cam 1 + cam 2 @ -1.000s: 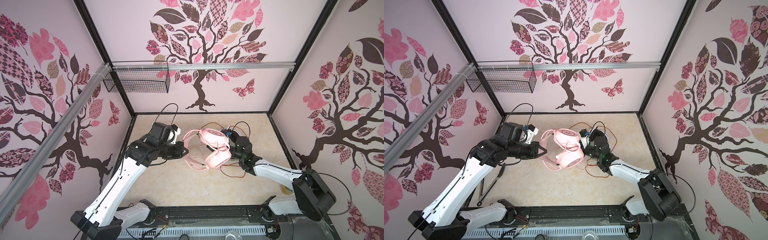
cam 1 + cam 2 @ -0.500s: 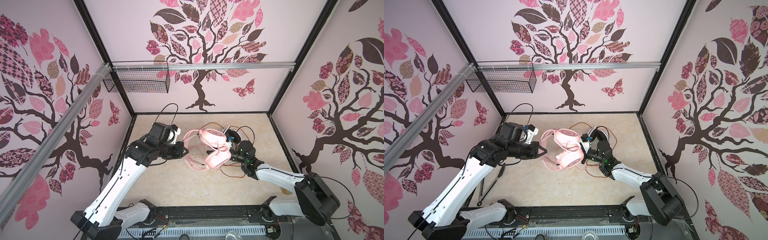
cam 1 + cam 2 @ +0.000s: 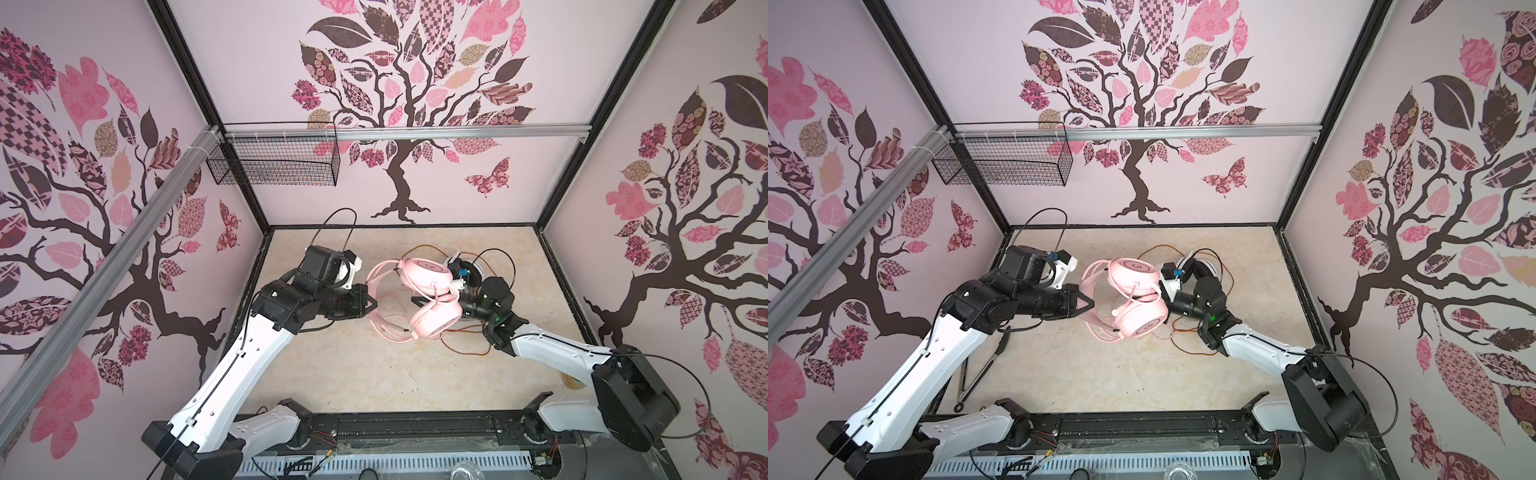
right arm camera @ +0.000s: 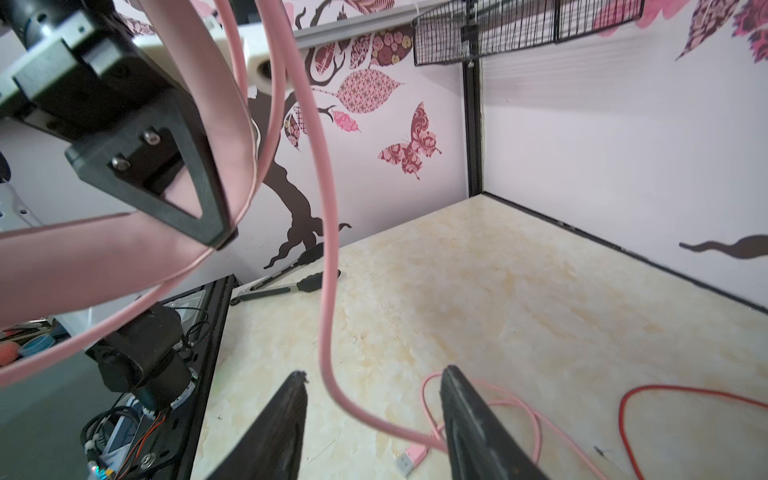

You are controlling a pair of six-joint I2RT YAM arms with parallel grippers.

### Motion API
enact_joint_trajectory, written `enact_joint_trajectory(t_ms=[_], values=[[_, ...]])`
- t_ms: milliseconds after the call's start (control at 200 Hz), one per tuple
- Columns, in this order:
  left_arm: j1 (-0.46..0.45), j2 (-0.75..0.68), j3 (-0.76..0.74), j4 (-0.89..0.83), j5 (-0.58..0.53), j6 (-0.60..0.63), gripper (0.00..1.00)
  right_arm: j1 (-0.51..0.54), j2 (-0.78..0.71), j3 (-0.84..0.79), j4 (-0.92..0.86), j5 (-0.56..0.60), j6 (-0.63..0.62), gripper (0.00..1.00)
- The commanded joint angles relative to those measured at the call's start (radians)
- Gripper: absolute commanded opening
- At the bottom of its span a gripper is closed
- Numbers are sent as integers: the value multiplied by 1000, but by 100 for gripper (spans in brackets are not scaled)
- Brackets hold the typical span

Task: Wrap the headphones
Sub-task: 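Wind the pink cable around the headset band with the right gripper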

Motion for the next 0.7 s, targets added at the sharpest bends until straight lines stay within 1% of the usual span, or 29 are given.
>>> enact_joint_trajectory(t_ms=[0, 50, 120, 220, 285, 355, 430, 520, 610, 695], values=[[3, -24, -11, 65, 47, -10, 0, 10, 34, 39, 46, -48, 16, 51], [2, -23, -11, 65, 48, -10, 0, 16, 42, 49, 41, -51, 14, 45], [2, -24, -12, 67, 50, -9, 0, 19, 54, 67, 36, -53, 21, 28], [2, -23, -9, 67, 52, -7, 0, 19, 62, 91, 37, -18, 38, 10], [3, -21, -8, 67, 58, -7, 0, 19, 61, 107, 22, 27, 40, 3], [3, -21, -9, 70, 64, -8, 0, 19, 55, 131, -1, 69, 31, 0], [2, -19, -11, 73, 75, -10, 0, 18, 58, 175, -52, 93, 10, 0], [3, -18, -13, 76, 85, -12, 0, 18, 75, 239, -120, 72, -25, 0], [2, -20, -11, 75, 94, -12, 0, 18, 100, 299, -199, 41, -61, 4], [4, -26, -8, 72, 96, -11, 0, 18, 117, 318, -232, 20, -71, 6]])
